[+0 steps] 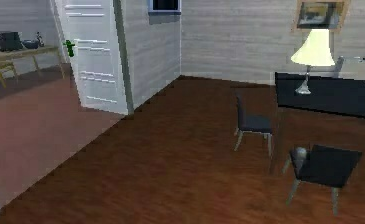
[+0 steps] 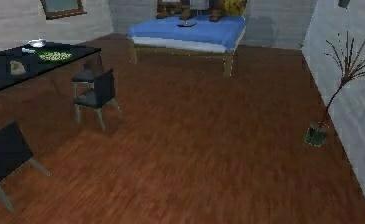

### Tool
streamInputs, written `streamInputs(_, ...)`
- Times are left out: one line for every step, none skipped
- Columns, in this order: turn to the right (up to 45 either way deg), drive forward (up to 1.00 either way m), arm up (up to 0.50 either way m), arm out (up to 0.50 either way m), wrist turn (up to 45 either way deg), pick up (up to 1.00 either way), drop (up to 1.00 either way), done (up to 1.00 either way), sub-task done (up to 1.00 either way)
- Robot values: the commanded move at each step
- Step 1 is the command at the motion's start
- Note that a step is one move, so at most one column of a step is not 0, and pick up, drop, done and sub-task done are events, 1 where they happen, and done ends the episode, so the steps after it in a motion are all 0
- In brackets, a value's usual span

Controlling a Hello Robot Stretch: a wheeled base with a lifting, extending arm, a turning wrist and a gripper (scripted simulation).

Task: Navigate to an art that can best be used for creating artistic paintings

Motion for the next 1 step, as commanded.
streamInputs(0.0, 1.00, 0.00, 0.00, 0.0, 0.00, 0.00, 0.00, 0.00)
